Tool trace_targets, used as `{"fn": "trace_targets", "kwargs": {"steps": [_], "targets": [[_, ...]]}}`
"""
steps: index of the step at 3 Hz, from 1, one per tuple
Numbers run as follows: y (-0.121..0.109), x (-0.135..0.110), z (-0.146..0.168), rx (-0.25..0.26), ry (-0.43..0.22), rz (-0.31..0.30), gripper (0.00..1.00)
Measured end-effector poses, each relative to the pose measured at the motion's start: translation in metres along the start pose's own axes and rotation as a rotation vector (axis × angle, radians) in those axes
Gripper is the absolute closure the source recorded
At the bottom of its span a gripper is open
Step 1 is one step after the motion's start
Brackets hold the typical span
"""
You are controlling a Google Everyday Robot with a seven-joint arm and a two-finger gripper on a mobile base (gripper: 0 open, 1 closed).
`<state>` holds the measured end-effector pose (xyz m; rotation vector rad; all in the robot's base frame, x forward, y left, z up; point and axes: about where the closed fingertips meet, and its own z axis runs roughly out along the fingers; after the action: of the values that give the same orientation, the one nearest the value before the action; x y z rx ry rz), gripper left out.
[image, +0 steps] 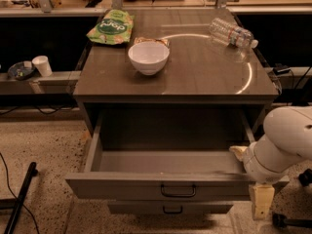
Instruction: Open top drawer
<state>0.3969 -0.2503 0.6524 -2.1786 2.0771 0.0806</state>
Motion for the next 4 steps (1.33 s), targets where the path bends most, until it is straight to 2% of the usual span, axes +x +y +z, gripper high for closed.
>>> {"fn": "trace_targets", "kwargs": {"steps": [1,2,3,4], "targets": [[0.022,-0.001,-0.005,-0.002,0.011,0.022,0.00],[0.040,-0.006,-0.013,-0.003,0.013,0.024,0.16],[0.051,-0.008,-0.016,-0.014,0.012,0.031,0.39],[0.058,-0.009,-0.017,-0.021,0.010,0.034,0.45]]}}
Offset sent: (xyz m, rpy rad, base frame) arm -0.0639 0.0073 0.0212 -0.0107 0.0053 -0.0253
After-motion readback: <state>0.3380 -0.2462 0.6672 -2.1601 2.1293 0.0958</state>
